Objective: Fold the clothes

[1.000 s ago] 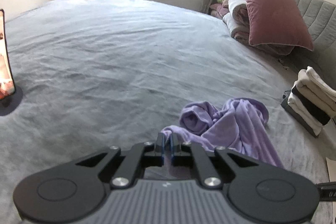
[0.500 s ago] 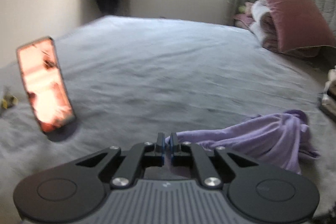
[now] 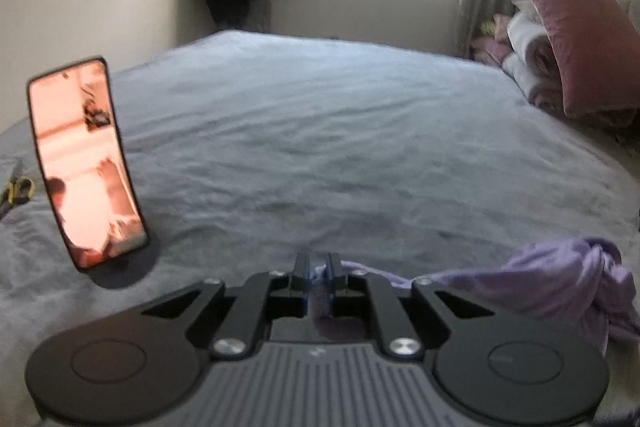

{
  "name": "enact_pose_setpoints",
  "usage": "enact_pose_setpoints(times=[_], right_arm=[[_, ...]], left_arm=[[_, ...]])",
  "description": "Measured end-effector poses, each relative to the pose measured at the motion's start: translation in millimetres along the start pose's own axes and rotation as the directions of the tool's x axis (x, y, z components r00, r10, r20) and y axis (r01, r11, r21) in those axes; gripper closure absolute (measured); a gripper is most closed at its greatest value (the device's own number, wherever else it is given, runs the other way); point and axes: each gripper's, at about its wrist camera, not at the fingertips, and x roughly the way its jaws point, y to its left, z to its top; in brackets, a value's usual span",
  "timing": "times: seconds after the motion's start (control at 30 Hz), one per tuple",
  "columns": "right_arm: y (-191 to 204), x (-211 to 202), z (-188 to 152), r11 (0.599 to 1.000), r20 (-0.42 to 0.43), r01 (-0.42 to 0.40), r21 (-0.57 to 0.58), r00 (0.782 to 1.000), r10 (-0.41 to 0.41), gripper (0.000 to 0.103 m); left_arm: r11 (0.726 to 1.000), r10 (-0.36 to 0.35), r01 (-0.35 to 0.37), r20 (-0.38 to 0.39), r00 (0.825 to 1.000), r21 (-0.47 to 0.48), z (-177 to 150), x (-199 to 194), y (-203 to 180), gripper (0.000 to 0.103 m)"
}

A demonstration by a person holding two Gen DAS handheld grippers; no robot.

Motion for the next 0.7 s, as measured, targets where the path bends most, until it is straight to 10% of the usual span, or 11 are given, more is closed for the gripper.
enact_pose_setpoints(times=[0.1,0.27,0.4,0.53,0.7], right_arm=[[-14.9,-12.7,5.5,0.998,0.05,0.048,0.05,0.998,-0.05,0.06],[-38.7,-32.6,14.0,0.984,0.12,0.119,0.135,0.983,-0.136,0.061],[-53.7,-44.4,16.7,0.962,0.154,0.203,0.183,0.96,-0.232,0.061],[-63.1,-49.5,17.2,0.943,0.17,0.255,0.215,0.941,-0.293,0.06],[-68.7,-45.3,18.9,0.928,0.177,0.286,0.24,0.927,-0.331,0.06]], left_arm=[[0.999,-0.042,0.042,-0.041,0.998,0.013,-6.0,-4.0,-4.4,0.059],[0.977,-0.209,0.201,-0.161,0.964,-0.067,-19.6,-9.7,-5.2,0.053],[0.908,-0.4,0.338,-0.27,0.876,-0.246,-35.0,-0.5,-3.0,0.052],[0.804,-0.567,0.415,-0.341,0.75,-0.425,-50.7,10.5,-3.0,0.051],[0.721,-0.645,0.382,-0.358,0.675,-0.577,-68.3,23.1,-8.3,0.052]])
